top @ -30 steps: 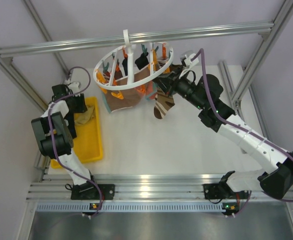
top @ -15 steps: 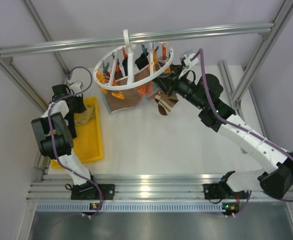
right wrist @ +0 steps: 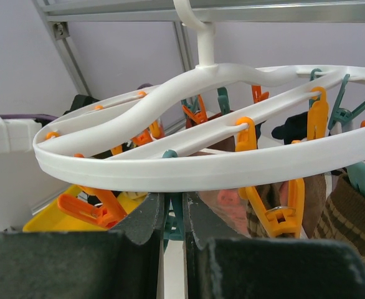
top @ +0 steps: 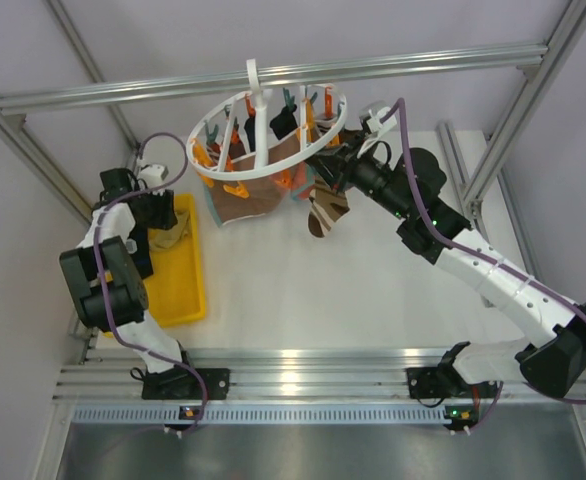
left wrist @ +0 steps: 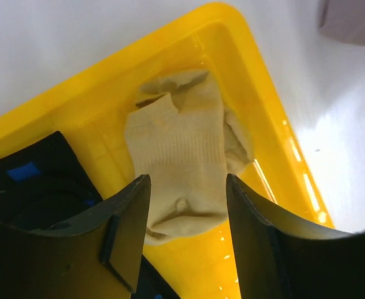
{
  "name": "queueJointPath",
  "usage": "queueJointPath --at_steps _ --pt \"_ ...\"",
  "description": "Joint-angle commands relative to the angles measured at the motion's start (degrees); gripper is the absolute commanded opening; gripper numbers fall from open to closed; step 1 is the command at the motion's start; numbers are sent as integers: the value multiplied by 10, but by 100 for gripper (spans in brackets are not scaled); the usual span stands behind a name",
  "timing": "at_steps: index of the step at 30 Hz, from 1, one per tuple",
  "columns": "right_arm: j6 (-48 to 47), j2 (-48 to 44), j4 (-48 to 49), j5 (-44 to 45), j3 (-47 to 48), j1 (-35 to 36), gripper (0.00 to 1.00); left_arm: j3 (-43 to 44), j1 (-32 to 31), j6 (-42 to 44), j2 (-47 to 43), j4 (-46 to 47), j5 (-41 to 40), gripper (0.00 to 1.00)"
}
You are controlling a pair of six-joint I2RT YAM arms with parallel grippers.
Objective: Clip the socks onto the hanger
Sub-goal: Adjust the sock in the bin.
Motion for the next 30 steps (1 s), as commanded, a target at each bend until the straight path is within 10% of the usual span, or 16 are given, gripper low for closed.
queueJointPath --at_steps 1,7,14,30 --pt "6 24 -29 -3 3 -4 0 34 -1 4 48 -11 -18 57" --pt "6 29 -26 -6 1 -5 0 81 -7 -10 117 2 -41 55" --pt "6 22 -27 -8 -7 -9 0 86 -7 -17 100 9 -32 13" --pt "6 5 -29 -14 -17 -9 0 73 58 35 -53 -196 158 0"
